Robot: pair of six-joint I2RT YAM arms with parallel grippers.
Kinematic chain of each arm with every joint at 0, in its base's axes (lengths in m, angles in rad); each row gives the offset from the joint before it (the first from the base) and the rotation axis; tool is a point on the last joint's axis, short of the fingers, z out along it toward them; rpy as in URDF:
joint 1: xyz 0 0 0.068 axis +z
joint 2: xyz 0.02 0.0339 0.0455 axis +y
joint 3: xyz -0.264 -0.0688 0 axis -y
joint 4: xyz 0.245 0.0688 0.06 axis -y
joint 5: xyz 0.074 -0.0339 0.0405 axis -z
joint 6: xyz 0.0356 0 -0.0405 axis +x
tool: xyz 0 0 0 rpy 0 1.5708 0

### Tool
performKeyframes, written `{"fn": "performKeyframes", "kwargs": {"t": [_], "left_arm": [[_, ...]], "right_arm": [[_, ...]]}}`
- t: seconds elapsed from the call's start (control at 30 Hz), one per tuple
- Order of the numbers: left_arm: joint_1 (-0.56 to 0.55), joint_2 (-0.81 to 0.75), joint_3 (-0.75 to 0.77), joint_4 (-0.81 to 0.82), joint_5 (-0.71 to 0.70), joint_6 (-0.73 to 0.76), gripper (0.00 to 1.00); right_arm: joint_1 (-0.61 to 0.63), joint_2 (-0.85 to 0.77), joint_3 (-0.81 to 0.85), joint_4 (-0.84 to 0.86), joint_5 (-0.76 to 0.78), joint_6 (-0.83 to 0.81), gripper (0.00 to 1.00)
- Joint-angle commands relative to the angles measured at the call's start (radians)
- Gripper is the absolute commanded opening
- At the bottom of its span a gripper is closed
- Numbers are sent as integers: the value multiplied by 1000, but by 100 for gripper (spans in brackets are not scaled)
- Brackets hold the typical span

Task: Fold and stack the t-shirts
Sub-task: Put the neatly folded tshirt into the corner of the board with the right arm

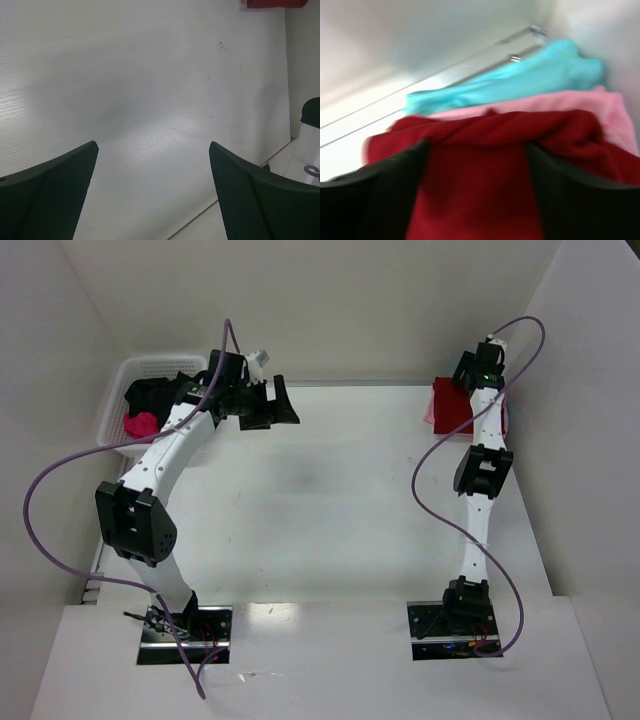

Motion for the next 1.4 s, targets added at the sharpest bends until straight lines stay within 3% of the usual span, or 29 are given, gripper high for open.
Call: {"fn": "performKeyframes", "kwargs": {"t": [0.0, 0.03, 0.27, 0.47, 0.57, 0.6, 0.63, 0.7, 0.73, 0.87, 1.2, 1.37], "left_arm": [[-4, -53, 6, 37, 30, -22, 100], [-13, -68, -5, 46, 30, -31, 100], [-13, -174, -51, 111, 39, -9, 100], [1, -278, -107, 111, -13, 28, 100], [27, -355, -146, 121, -82, 28, 100], [27, -376, -176, 121, -100, 28, 100], [36, -396, -189, 130, -122, 37, 100], [36, -456, -212, 131, -200, 47, 100], [36, -476, -233, 118, -225, 47, 100], [56, -585, -313, 129, -298, 47, 100], [56, -730, -482, 141, -403, 18, 100], [56, -749, -505, 100, -441, 27, 100]], "right_arm": [[56, -164, 11, -4, -196, 14, 87], [73, -208, -3, -18, -187, 14, 100], [226, -458, -144, -27, -23, 5, 100], [282, -754, -342, -48, -21, 94, 100], [282, -955, -528, -46, -112, 93, 100], [282, -1028, -731, 6, -118, 74, 100], [292, -1204, -847, 66, -88, 94, 100], [292, -1363, -1104, 185, -75, 103, 100], [292, -1482, -1151, 186, -75, 116, 100], [292, -1673, -1309, 113, -42, 137, 100], [292, -1925, -1760, 7, 87, 278, 100], [283, -1965, -1817, 7, 78, 290, 100]]}}
